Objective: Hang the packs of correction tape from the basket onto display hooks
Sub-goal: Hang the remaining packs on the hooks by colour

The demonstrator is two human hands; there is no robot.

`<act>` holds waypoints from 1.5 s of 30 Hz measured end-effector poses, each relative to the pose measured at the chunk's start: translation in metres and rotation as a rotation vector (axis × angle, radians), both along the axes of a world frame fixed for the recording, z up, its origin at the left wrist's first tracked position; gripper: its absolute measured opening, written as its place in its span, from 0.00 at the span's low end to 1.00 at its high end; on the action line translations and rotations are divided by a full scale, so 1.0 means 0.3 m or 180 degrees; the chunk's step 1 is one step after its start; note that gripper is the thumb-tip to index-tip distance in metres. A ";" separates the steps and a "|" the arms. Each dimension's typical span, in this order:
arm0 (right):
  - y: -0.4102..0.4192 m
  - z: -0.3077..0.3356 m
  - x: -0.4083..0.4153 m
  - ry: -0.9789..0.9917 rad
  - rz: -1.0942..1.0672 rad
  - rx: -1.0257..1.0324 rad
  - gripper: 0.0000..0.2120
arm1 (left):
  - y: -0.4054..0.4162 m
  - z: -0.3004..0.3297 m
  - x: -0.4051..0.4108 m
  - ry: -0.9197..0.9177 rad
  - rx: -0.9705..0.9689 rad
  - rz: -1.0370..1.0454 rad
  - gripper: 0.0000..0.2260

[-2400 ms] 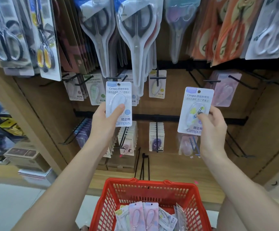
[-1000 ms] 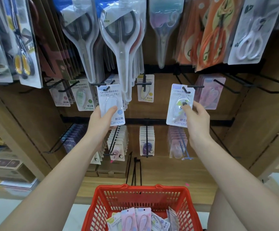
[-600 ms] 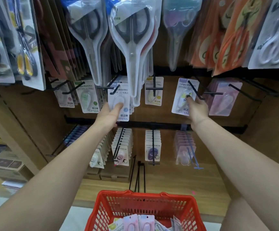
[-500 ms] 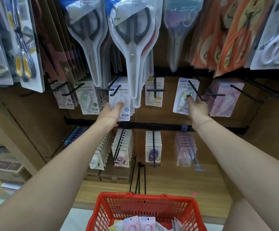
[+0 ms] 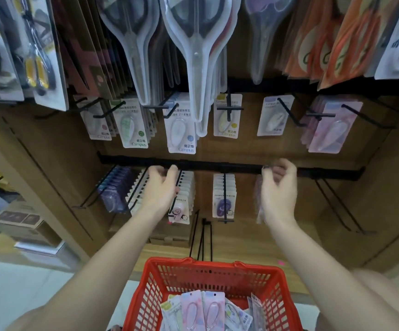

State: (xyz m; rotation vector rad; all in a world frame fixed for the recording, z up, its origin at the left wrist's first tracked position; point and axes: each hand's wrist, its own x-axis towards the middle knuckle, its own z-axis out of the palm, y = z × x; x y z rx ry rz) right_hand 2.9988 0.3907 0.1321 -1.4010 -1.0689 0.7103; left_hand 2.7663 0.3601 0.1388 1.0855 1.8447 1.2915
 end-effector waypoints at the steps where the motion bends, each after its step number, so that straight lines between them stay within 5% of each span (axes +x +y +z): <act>1: -0.060 -0.031 -0.013 0.0021 0.0066 0.0131 0.17 | -0.048 -0.034 0.024 0.0030 0.0094 0.0008 0.14; 7: -0.380 -0.265 -0.071 0.0092 0.0475 0.0320 0.10 | -0.301 -0.341 0.115 0.0484 0.0452 -0.0127 0.06; 12: -0.474 -0.665 -0.048 -0.0898 0.1579 -0.1295 0.07 | -0.401 -0.736 0.116 0.1281 -0.0875 -0.1136 0.02; 16: -0.517 -0.956 0.025 -0.1660 0.2327 -0.2937 0.14 | -0.498 -0.987 0.083 0.1921 -0.2223 -0.1928 0.16; 23: -0.549 -1.133 0.057 -0.2097 0.2394 -0.3588 0.23 | -0.554 -1.188 0.082 0.1760 -0.3300 -0.1615 0.31; 27: -0.542 -1.171 0.015 -0.1660 0.2243 -0.3413 0.24 | -0.547 -1.245 0.100 0.1376 -0.3399 -0.1393 0.36; 31: -0.504 -1.173 -0.030 -0.0843 0.2033 -0.3483 0.09 | -0.572 -1.327 0.095 0.0855 -0.3601 -0.0881 0.44; 33: -0.487 -1.170 -0.043 -0.0439 0.1888 -0.3464 0.14 | -0.585 -1.348 0.097 0.0774 -0.3615 -0.0827 0.44; 38: -0.458 -1.201 -0.084 0.0012 0.1669 -0.3443 0.05 | -0.593 -1.358 0.085 0.0908 -0.3373 -0.0679 0.35; 42: -0.434 -1.211 -0.138 0.0400 0.1689 -0.3462 0.19 | -0.590 -1.357 0.076 0.0545 -0.3391 -0.0359 0.36; 45: -0.414 -1.225 -0.180 0.0221 0.1855 -0.3464 0.17 | -0.599 -1.358 0.062 0.0680 -0.3541 -0.0508 0.37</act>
